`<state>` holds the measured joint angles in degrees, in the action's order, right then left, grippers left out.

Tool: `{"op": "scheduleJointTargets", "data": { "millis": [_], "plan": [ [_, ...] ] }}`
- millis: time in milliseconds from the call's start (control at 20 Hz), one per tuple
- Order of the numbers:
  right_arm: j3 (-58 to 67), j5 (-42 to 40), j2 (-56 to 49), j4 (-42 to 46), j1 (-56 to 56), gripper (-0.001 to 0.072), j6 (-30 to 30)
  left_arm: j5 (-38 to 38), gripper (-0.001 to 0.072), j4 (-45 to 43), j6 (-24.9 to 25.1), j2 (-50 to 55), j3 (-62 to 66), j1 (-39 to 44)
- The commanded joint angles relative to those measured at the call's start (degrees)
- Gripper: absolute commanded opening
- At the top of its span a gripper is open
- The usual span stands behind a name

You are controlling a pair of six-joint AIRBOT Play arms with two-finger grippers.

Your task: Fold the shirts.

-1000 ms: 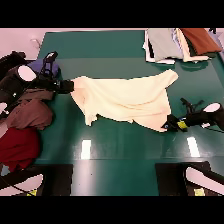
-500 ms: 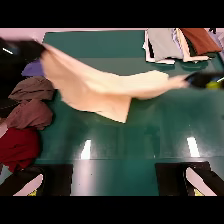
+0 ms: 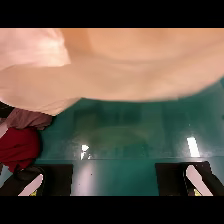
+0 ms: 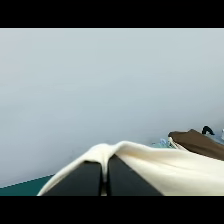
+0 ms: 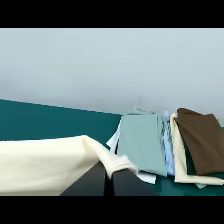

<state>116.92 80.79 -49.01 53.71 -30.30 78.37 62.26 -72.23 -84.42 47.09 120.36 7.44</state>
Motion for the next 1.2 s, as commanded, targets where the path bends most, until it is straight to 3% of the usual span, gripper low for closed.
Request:
{"op": "scheduleJointTargets", "data": {
  "millis": [0, 250, 550, 850, 1000, 1150],
  "plan": [
    [4.5, 3.8, -3.6, -0.2, -2.3, 0.0017, 2.2, 2.4, 0.0023, -0.7, -0.8, 0.5, -2.8, 0.0],
    [-11.9, 6.6, -10.2, 0.8, -0.5, 0.0017, 2.1, 4.8, 0.0024, -1.0, -1.2, 9.3, -20.0, 0.0],
    [-26.3, 4.4, -27.2, 17.3, 15.1, 0.0017, 2.2, 4.2, 0.0024, -0.3, -1.0, 32.3, -28.0, 0.0],
    [-20.6, -5.0, -42.5, 16.4, 20.0, 0.0017, 2.1, -3.3, 0.0024, 1.9, -0.6, 46.3, -27.4, -1.4],
    [-16.1, -1.6, -43.9, 17.0, 20.0, 0.0017, 1.0, 2.7, 0.0024, 5.4, -0.3, 46.2, -27.5, -5.3],
    [-21.6, 0.8, -40.9, 17.0, 18.9, 0.0017, 0.6, 11.6, 0.0025, 5.3, 4.9, 46.2, -29.9, -6.6]
  ]
}}
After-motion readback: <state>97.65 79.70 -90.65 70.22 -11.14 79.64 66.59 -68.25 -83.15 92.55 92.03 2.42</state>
